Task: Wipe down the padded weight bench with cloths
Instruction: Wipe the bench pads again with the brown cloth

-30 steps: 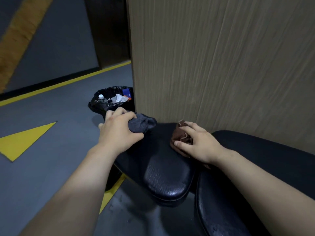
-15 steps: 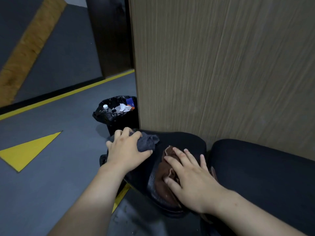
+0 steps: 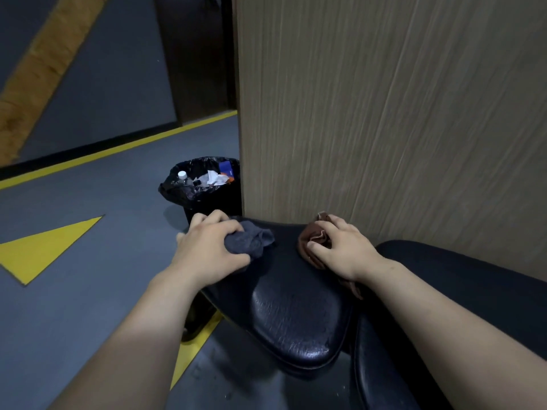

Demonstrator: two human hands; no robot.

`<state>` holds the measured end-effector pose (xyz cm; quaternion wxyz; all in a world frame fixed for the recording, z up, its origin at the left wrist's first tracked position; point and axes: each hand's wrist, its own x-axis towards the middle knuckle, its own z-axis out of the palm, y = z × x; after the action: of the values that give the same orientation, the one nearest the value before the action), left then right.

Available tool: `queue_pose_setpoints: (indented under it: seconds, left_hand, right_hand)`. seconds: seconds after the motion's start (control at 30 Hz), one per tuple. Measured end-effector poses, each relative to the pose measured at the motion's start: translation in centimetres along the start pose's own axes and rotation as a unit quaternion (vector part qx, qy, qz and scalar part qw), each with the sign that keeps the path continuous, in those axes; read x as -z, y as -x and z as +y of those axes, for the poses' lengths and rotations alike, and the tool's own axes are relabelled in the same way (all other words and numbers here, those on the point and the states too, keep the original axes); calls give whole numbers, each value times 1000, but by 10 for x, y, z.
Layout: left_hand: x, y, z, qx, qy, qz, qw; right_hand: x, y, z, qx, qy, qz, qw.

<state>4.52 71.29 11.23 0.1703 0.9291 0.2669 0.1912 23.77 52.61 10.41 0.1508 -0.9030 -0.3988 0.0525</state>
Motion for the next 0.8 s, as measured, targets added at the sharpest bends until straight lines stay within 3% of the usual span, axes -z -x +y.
queue_pose_setpoints:
  seconds: [0.2,0.4,0.5,0.7,0.8]
  left_hand:
    - [15,-7,-25,22,34,64,997]
    - [54,-10,-42,91,13,171,981]
    - [69,-6,-45,116,-11,197,973]
    - [74,6,-62,100,-22,192,976]
    - [65,11,-70,92,-28,155,983]
  right_hand:
    - [-14,55,-45,163,51,-36,985]
    - [-38,52,-101,226,54,-50,971]
    - [-45,7,-119,209,37,-47,976]
    - [-45,-90,-131,85,5,-55,995]
    - [-49,-100,-138,100,11,-62,993]
